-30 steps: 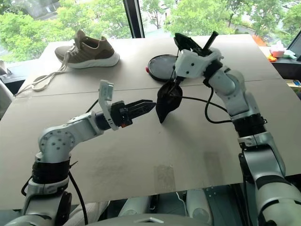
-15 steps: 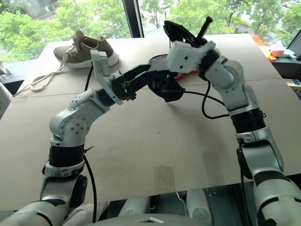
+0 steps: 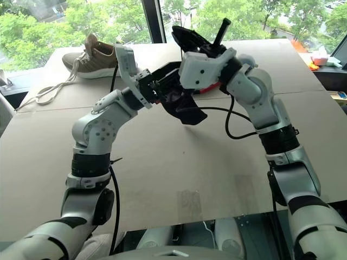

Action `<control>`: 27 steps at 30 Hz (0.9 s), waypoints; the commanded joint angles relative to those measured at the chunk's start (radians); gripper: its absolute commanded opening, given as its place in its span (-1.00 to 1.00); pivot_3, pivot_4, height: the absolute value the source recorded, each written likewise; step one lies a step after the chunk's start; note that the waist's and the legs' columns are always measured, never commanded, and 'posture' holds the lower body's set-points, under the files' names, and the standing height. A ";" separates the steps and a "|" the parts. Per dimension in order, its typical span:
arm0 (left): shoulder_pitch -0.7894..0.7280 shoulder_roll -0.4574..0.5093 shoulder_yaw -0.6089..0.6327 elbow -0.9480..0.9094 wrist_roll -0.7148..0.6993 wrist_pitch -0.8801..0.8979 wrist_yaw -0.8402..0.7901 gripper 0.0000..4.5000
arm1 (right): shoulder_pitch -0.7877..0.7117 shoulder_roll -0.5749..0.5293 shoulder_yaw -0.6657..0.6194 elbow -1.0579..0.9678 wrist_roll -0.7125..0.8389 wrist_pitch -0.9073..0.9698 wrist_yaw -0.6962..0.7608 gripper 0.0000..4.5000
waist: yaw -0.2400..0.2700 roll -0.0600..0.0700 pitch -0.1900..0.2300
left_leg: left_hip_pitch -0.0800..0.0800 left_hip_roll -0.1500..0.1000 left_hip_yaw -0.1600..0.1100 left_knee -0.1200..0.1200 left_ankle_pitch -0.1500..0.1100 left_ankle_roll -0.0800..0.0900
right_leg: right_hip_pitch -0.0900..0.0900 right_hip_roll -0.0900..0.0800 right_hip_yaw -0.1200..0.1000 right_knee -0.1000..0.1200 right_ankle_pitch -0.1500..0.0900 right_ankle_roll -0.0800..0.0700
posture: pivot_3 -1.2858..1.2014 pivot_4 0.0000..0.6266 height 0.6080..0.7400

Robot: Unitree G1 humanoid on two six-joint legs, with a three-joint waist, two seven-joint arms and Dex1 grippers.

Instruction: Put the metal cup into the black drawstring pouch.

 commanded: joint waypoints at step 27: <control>0.052 0.043 -0.115 0.016 0.170 -0.019 -0.082 -0.92 | -0.130 0.058 -0.140 -0.053 0.136 0.136 -0.049 -1.00 | -0.002 0.000 0.000 | -0.001 0.000 0.000 0.000 0.000 0.000 | -0.001 0.000 0.000 0.001 0.000 0.000 | 0.03 -0.52 0.94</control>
